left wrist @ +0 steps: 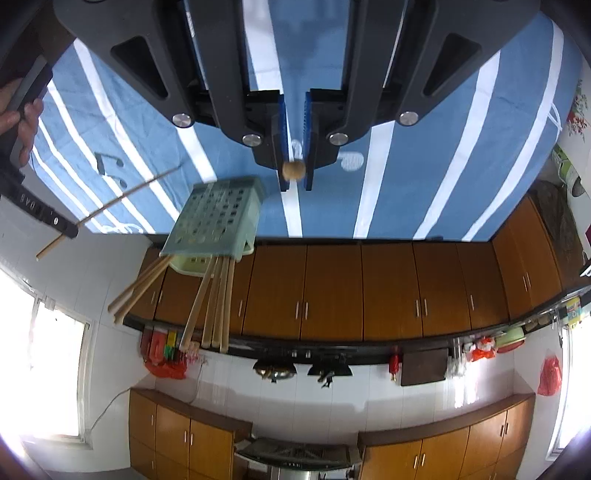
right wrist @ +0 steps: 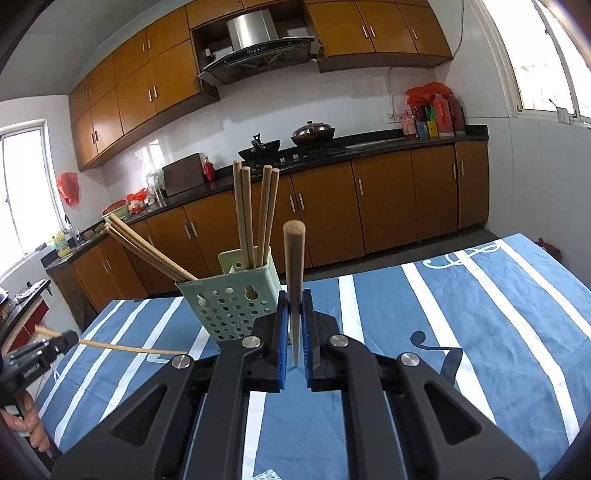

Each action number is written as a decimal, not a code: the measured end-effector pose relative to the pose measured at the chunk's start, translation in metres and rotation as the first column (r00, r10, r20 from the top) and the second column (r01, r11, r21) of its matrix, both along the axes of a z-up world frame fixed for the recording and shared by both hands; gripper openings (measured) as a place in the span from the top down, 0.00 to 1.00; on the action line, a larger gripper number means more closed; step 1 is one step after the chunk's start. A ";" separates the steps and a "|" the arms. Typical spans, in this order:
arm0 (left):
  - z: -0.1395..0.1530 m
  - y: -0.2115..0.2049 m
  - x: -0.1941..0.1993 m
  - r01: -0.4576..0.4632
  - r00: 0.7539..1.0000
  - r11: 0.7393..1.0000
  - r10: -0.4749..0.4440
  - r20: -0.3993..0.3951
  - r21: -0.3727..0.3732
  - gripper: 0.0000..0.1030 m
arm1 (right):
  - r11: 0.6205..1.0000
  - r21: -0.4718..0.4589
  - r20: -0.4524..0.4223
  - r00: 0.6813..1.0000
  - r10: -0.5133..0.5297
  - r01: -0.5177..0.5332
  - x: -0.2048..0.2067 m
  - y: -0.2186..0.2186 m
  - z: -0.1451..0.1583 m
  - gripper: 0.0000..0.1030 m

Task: Organize utensils
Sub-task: 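Lift both held chopsticks upright and carry them over the green basket, then lower both chopsticks into the green basket and open both tools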

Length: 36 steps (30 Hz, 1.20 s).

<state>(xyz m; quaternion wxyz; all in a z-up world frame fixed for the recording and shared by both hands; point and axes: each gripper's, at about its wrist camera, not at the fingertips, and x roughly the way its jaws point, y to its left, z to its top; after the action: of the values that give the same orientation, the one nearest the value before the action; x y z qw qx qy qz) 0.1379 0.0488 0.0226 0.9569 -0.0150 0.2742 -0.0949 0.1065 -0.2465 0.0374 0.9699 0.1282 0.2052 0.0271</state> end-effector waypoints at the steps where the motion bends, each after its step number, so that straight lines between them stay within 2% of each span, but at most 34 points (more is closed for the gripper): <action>1: 0.004 -0.001 0.000 0.003 1.000 1.000 -0.003 0.004 -0.011 0.92 | 1.000 -0.001 0.005 1.000 0.000 0.000 -0.001 0.001 0.002 0.93; 7: 0.047 -0.016 -0.007 0.087 0.993 0.995 -0.082 0.079 -0.053 0.93 | 1.000 -0.008 0.085 0.996 0.017 -0.016 -0.010 -0.003 0.036 0.93; 13: 0.099 -0.041 -0.015 0.180 0.969 0.981 -0.165 0.184 -0.070 0.93 | 0.998 0.022 0.198 0.979 0.052 -0.057 -0.022 -0.008 0.086 0.93; 16: 0.115 -0.052 -0.014 0.194 0.960 0.979 -0.175 0.220 -0.069 0.93 | 0.995 0.036 0.265 0.961 0.075 -0.088 -0.024 -0.004 0.107 0.93; 20: 0.132 -0.067 -0.002 0.169 0.951 0.982 -0.142 0.274 -0.080 0.93 | 0.995 0.005 0.340 0.936 0.089 -0.096 -0.017 0.011 0.123 0.93; 22: 0.136 -0.075 0.006 0.130 0.947 0.989 -0.104 0.303 -0.065 0.93 | 0.995 -0.017 0.365 0.926 0.093 -0.094 -0.009 0.020 0.124 0.93; 25: 0.132 -0.081 0.023 0.108 0.952 0.992 -0.082 0.295 -0.072 0.93 | 0.995 -0.066 0.386 0.918 0.098 -0.078 0.007 0.034 0.119 0.93; 31: 0.113 -0.086 0.053 0.079 0.961 0.993 -0.053 0.270 -0.088 0.93 | 0.993 -0.099 0.344 0.935 0.092 -0.061 0.050 0.048 0.096 0.93; 36: 0.101 -0.084 0.066 0.066 0.962 0.994 -0.040 0.270 -0.091 0.93 | 0.994 -0.095 0.335 0.939 0.077 -0.047 0.068 0.049 0.090 0.93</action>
<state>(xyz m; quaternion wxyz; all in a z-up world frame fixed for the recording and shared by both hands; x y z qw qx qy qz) 0.2035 -0.0353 0.1233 0.9803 -0.0421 0.1377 -0.1350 0.1744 -0.1976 0.1277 0.9940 0.0735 0.0405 0.0704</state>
